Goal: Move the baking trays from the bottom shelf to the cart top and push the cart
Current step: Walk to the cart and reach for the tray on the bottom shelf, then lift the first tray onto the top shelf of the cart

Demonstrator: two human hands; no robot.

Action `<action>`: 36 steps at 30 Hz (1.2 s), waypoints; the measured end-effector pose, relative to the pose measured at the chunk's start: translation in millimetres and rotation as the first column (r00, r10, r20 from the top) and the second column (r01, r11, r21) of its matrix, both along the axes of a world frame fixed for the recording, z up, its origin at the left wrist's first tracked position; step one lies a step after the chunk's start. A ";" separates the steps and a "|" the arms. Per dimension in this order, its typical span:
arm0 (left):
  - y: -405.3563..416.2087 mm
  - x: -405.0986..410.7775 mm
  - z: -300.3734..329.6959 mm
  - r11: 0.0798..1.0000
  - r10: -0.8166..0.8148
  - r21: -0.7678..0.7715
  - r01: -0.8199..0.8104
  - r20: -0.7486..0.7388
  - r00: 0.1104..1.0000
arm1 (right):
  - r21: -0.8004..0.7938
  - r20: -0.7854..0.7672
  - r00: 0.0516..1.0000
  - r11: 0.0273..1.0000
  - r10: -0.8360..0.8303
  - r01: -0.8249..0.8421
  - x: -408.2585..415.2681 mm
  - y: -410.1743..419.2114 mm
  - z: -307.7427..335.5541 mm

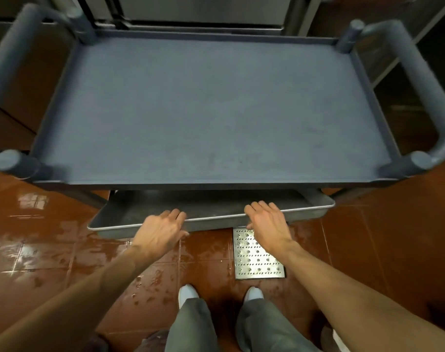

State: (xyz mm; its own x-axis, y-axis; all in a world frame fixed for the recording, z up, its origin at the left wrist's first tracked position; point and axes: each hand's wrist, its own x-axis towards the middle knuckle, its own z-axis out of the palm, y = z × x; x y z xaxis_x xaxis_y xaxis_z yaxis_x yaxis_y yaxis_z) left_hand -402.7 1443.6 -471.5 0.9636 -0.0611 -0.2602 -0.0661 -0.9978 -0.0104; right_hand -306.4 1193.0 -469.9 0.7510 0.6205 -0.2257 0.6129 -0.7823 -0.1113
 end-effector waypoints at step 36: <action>6.9 -30.7 469.5 0.964 -0.204 -0.046 0.263 0.509 0.836 | 0.221 0.016 0.995 0.971 0.094 -0.095 -21.7 -48.5 491.4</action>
